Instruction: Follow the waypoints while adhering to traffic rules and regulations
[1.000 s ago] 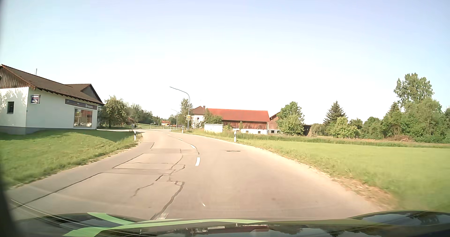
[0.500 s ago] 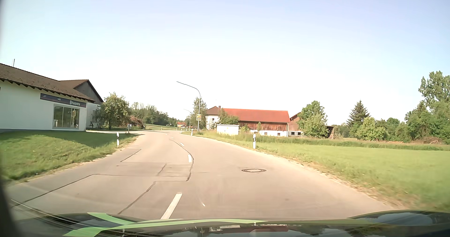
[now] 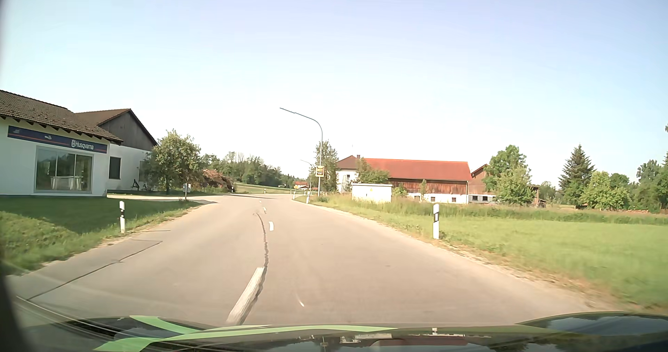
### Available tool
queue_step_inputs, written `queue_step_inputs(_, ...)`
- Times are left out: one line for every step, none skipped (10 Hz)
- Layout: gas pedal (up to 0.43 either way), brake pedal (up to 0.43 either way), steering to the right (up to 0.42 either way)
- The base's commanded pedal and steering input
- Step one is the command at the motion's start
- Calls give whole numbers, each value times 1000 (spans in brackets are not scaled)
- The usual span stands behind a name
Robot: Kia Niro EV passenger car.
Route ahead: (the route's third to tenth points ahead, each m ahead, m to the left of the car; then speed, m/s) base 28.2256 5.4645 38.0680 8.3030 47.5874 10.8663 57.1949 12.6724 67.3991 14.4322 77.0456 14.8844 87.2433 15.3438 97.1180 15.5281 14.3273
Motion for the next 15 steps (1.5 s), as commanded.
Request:
queue_step_inputs(67, 0, -65)
queue_step_inputs(98, 0, -66)
queue_step_inputs(118, 0, -66)
queue_step_inputs(118, 0, -66)
queue_step_inputs(138, 0, -66)
queue_step_inputs(138, 0, -63)
queue_step_inputs(150, 0, -59)
queue_step_inputs(138, 0, -56)
queue_step_inputs(118, 0, -56)
queue_step_inputs(47, 0, -55)
queue_step_inputs(39, 0, -52)
queue_step_inputs(8, 0, -48)
queue_step_inputs(8, 0, -40)
queue_step_inputs(8, 0, -26)
queue_step_inputs(20, 0, -16)
